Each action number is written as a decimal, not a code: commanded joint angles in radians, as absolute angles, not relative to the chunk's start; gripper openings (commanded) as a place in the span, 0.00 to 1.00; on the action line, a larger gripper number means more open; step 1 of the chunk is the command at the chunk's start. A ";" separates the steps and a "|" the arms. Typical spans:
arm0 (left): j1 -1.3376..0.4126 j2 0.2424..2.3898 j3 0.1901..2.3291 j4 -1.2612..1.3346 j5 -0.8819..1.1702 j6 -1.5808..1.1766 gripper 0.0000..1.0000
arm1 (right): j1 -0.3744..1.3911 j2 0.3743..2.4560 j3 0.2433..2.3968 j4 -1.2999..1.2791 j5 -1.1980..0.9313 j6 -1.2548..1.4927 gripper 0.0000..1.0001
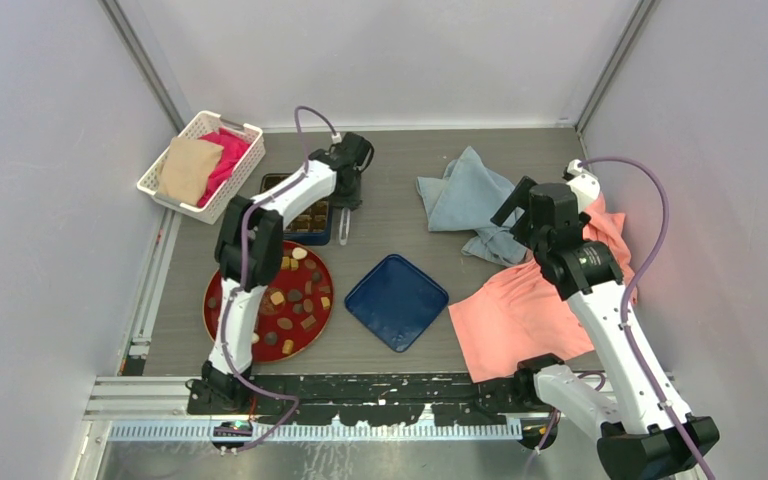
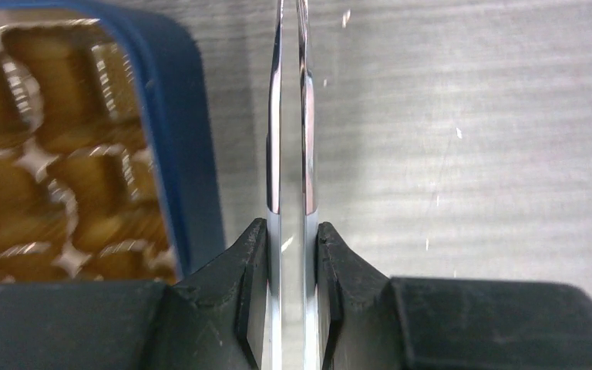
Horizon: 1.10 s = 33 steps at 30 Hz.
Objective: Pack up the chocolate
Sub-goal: Pick up the clamp from the center of the board, then pick up the fake chocolate from the plate.
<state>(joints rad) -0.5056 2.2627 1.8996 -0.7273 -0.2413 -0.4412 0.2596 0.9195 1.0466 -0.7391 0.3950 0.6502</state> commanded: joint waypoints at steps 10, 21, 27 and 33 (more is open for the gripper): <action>-0.540 1.557 1.514 -0.929 -0.152 -0.236 0.05 | 0.260 0.966 1.038 -0.641 0.353 0.652 1.00; -0.560 1.234 1.369 -1.259 -0.218 -0.370 0.09 | 0.260 1.003 1.035 -0.588 0.353 0.646 1.00; -0.560 1.158 1.290 -1.322 -0.214 -0.509 0.09 | 0.261 1.010 1.038 -0.583 0.316 0.671 0.99; -0.573 1.081 1.203 -1.331 -0.128 -0.615 0.10 | 0.260 1.010 1.035 -0.572 0.303 0.680 0.99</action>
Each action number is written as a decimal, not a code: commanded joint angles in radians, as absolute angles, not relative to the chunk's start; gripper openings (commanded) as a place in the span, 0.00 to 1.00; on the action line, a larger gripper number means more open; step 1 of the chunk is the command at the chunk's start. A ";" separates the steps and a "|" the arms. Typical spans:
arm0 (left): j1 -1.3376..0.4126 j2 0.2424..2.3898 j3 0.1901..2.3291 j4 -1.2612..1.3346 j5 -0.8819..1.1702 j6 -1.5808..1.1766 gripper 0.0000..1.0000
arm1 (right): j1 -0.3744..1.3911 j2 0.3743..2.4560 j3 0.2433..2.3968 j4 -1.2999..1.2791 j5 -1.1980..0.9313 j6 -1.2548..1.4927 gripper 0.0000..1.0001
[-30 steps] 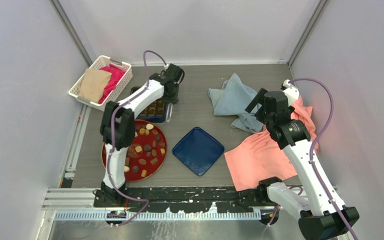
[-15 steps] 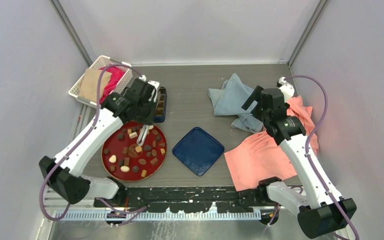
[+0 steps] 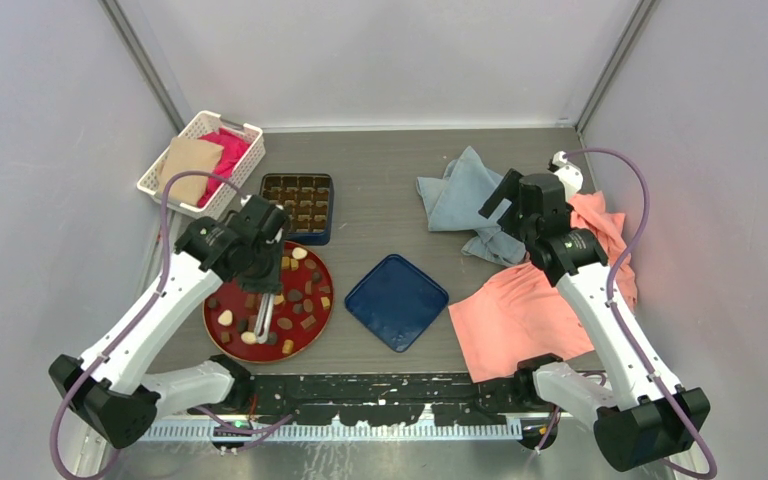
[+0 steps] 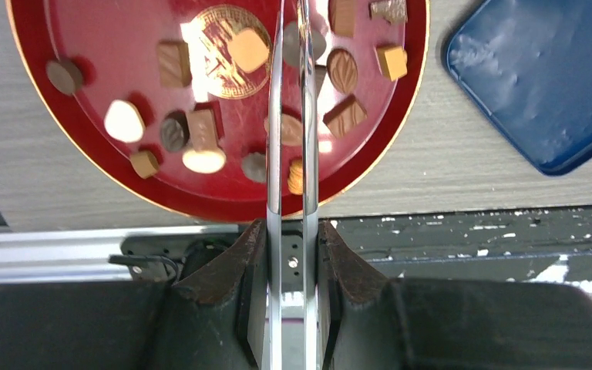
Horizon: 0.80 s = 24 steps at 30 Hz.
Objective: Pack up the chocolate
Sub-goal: Pick up the fake chocolate from the plate.
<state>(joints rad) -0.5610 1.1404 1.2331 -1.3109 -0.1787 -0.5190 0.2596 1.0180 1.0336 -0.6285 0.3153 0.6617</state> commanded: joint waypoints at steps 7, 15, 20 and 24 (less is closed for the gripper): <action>-0.595 1.055 1.185 -1.385 -0.191 -0.663 0.20 | 0.262 0.991 1.032 -0.573 0.287 0.693 0.98; -0.600 1.092 1.169 -1.357 -0.188 -0.648 0.34 | 0.260 0.971 1.028 -0.586 0.296 0.693 0.98; -0.606 1.128 1.173 -1.315 -0.187 -0.643 0.37 | 0.260 0.979 1.040 -0.586 0.293 0.696 0.98; -0.609 1.155 1.167 -1.277 -0.170 -0.635 0.37 | 0.260 0.985 1.042 -0.587 0.291 0.693 0.98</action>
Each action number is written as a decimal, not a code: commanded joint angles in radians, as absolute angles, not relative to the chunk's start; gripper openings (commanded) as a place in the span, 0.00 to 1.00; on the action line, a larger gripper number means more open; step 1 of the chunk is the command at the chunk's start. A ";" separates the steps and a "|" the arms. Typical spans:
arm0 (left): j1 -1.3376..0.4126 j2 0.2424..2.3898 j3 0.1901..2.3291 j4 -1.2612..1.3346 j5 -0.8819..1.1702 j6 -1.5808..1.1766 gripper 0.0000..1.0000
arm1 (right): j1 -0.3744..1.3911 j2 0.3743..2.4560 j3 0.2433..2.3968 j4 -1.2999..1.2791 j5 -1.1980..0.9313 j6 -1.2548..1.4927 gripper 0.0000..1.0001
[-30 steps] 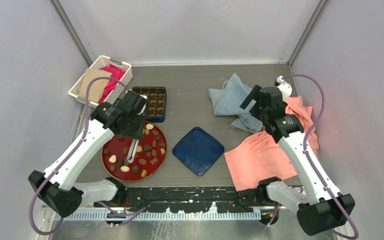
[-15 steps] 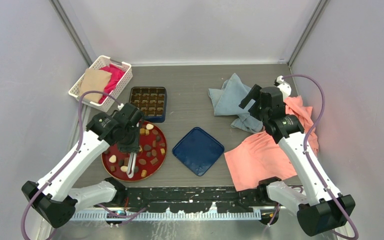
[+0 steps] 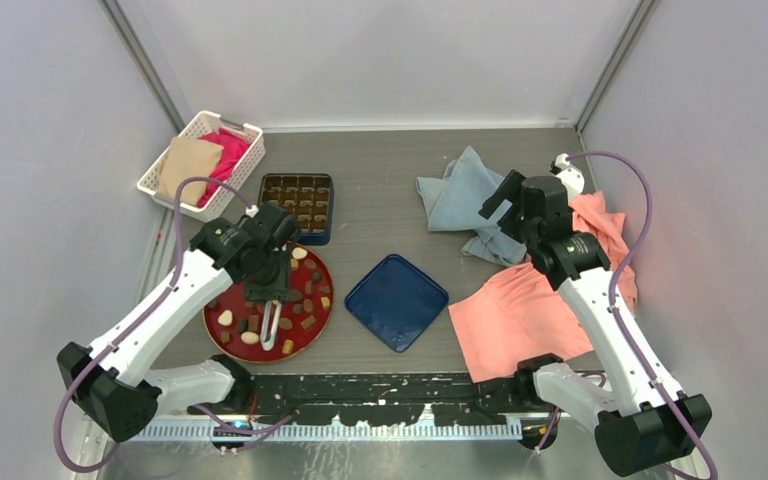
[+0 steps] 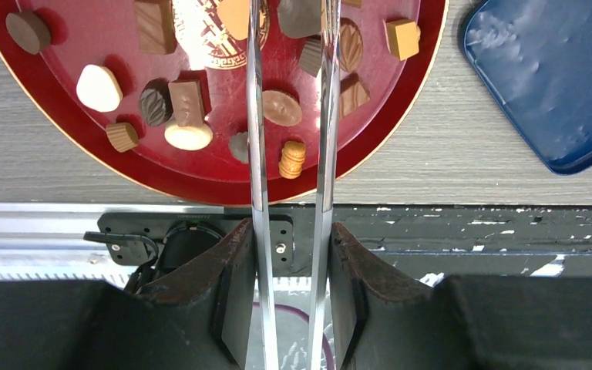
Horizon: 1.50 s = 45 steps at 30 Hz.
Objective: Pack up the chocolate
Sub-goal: Pick up the fake chocolate from the plate.
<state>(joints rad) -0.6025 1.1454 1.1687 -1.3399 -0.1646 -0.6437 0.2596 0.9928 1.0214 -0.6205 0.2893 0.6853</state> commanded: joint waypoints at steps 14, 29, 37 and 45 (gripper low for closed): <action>-0.620 1.259 1.134 -1.212 -0.121 -0.638 0.37 | 0.260 0.998 1.038 -0.585 0.301 0.688 0.98; -0.637 1.361 1.122 -1.179 -0.094 -0.626 0.43 | 0.260 0.998 1.020 -0.584 0.304 0.690 0.98; -0.637 1.376 1.107 -1.177 -0.086 -0.636 0.43 | 0.260 1.000 1.014 -0.581 0.305 0.688 0.98; -0.637 1.390 1.085 -1.151 -0.077 -0.652 0.42 | 0.260 1.004 1.009 -0.581 0.302 0.690 0.98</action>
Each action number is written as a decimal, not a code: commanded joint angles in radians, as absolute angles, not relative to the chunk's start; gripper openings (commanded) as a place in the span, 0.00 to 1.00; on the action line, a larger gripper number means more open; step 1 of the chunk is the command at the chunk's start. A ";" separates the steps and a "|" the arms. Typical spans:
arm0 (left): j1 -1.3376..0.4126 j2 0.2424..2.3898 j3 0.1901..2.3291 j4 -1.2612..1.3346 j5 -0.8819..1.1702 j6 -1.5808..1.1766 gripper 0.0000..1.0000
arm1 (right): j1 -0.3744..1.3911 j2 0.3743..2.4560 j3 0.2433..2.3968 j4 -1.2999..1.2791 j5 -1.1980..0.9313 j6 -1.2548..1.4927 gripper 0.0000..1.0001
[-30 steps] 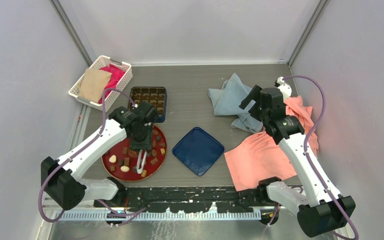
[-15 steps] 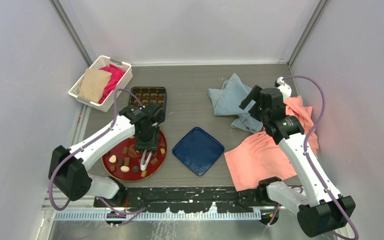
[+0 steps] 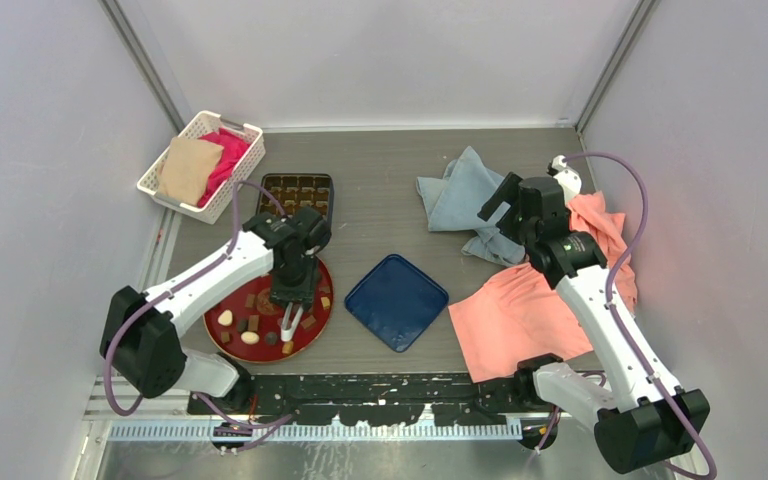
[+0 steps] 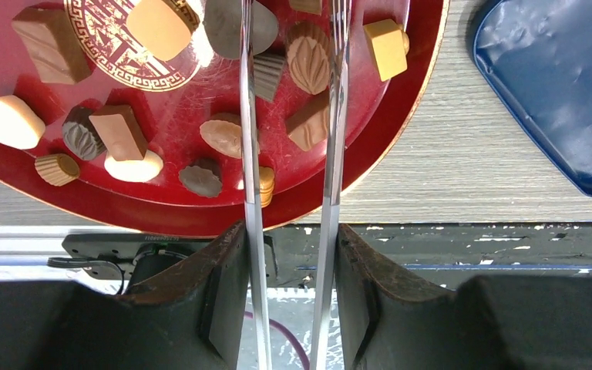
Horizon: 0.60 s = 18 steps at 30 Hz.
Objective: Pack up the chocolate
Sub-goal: Pick up the fake chocolate from the plate.
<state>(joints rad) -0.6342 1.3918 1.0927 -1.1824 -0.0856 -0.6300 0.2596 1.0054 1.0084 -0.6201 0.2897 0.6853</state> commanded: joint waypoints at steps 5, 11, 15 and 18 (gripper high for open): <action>-0.637 1.393 1.068 -1.134 -0.055 -0.661 0.41 | 0.261 1.003 1.008 -0.581 0.302 0.690 0.98; -0.637 1.390 1.053 -1.134 -0.049 -0.676 0.37 | 0.261 1.001 1.008 -0.580 0.301 0.690 0.98; -0.637 1.386 1.055 -1.147 -0.050 -0.676 0.37 | 0.261 1.001 1.006 -0.580 0.301 0.692 0.98; -0.637 1.374 1.063 -1.149 -0.057 -0.680 0.33 | 0.260 1.001 1.003 -0.577 0.298 0.694 0.98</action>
<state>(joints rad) -0.6342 1.3968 1.0492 -1.1488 -0.0586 -0.6586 0.2596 1.0069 1.0000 -0.6201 0.2897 0.6853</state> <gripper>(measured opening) 0.369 0.985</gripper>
